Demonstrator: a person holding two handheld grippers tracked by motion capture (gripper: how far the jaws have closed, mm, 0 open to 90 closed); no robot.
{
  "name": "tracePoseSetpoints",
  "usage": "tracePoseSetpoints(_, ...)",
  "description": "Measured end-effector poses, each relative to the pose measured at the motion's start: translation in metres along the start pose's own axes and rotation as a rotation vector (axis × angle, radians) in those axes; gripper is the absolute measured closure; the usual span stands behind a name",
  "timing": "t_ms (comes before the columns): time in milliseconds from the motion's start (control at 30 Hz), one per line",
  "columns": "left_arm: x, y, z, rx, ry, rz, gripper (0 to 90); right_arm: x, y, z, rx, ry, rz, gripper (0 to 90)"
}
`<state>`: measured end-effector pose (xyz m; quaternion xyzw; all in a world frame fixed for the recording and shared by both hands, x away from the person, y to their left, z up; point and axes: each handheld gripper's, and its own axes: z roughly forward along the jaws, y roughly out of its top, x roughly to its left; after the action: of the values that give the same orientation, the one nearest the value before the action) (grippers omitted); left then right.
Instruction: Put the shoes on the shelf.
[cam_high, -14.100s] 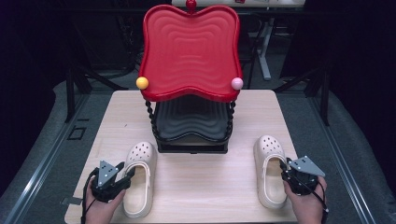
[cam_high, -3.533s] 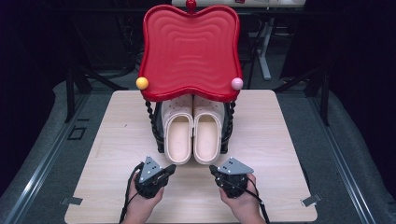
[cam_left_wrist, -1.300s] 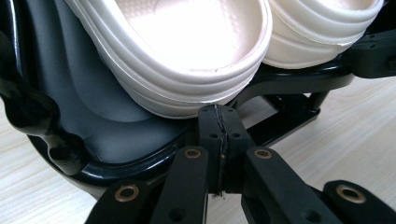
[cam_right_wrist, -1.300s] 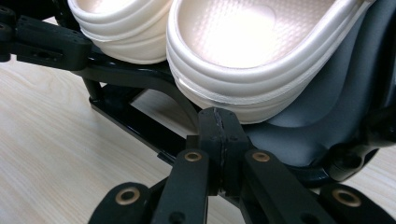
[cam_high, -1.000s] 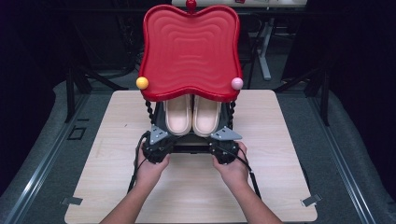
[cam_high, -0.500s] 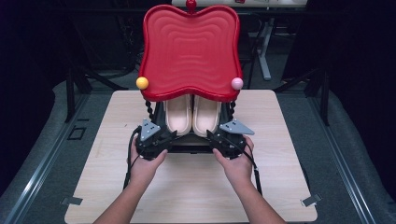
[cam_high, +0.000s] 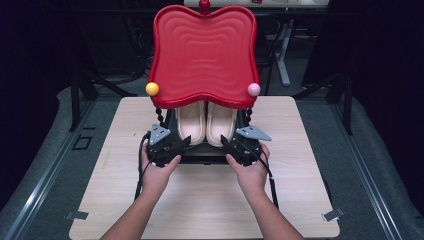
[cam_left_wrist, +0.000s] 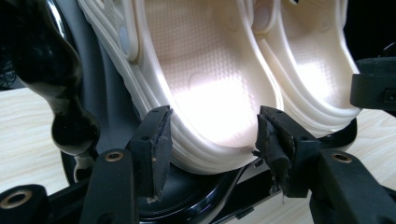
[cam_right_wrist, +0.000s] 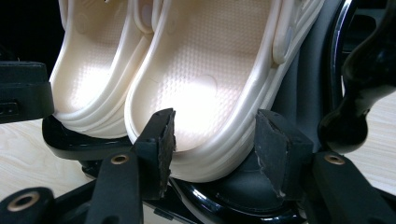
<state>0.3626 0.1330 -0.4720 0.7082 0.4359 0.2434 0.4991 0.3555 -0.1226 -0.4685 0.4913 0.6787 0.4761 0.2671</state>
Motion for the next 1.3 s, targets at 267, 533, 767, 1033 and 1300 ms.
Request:
tracePoseSetpoints(267, 0.001, -0.001, 0.011, -0.010, 0.043, 0.019, 45.5, 0.000, 0.000, 0.006, 0.003, -0.004, -0.005, 49.8)
tracePoseSetpoints(533, 0.002, 0.001, 0.014, -0.008, 0.074, 0.043, 53.9, -0.002, 0.000, 0.011, -0.012, -0.014, -0.021, 51.9)
tracePoseSetpoints(767, 0.003, 0.005, 0.017, 0.000, 0.071, 0.075, 55.3, -0.004, 0.001, 0.016, -0.014, -0.022, -0.032, 51.8)
tracePoseSetpoints(1033, 0.008, 0.003, 0.011, 0.011, 0.049, 0.079, 55.5, -0.005, 0.002, 0.017, -0.012, -0.023, -0.055, 50.9)
tracePoseSetpoints(1300, 0.008, 0.003, 0.011, 0.012, 0.035, 0.079, 55.9, -0.005, 0.002, 0.017, -0.009, -0.014, -0.050, 52.2)
